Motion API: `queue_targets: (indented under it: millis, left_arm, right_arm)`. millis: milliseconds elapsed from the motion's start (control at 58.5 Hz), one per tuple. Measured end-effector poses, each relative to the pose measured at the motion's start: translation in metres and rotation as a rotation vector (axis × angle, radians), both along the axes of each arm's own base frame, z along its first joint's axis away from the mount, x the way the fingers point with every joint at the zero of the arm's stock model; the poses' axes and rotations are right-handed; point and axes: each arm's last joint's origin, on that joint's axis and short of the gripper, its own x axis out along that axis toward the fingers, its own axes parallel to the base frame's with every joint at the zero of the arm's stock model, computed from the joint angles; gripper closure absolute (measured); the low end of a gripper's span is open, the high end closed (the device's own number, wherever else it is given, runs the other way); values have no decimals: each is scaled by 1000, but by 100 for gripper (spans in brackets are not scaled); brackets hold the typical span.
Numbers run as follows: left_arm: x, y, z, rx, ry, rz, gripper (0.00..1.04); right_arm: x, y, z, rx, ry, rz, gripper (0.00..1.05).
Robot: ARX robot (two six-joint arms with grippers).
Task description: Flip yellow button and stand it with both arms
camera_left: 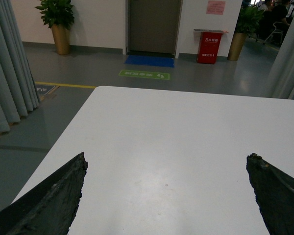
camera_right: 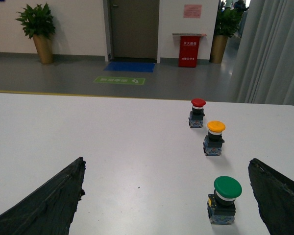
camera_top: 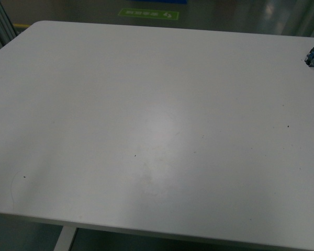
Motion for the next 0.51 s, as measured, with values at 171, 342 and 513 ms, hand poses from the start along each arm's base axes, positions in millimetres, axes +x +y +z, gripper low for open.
queue_targets:
  millis: [171,342,513]
  left_arm:
    - [0,0,0,0,0,0,7]
    - [0,0,0,0,0,0,7]
    - [0,0,0,0,0,0,7]
  right_arm:
    - [0,0,0,0,0,0,7]
    - [0,0,0,0,0,0,7]
    - [0,0,0,0,0,0,7]
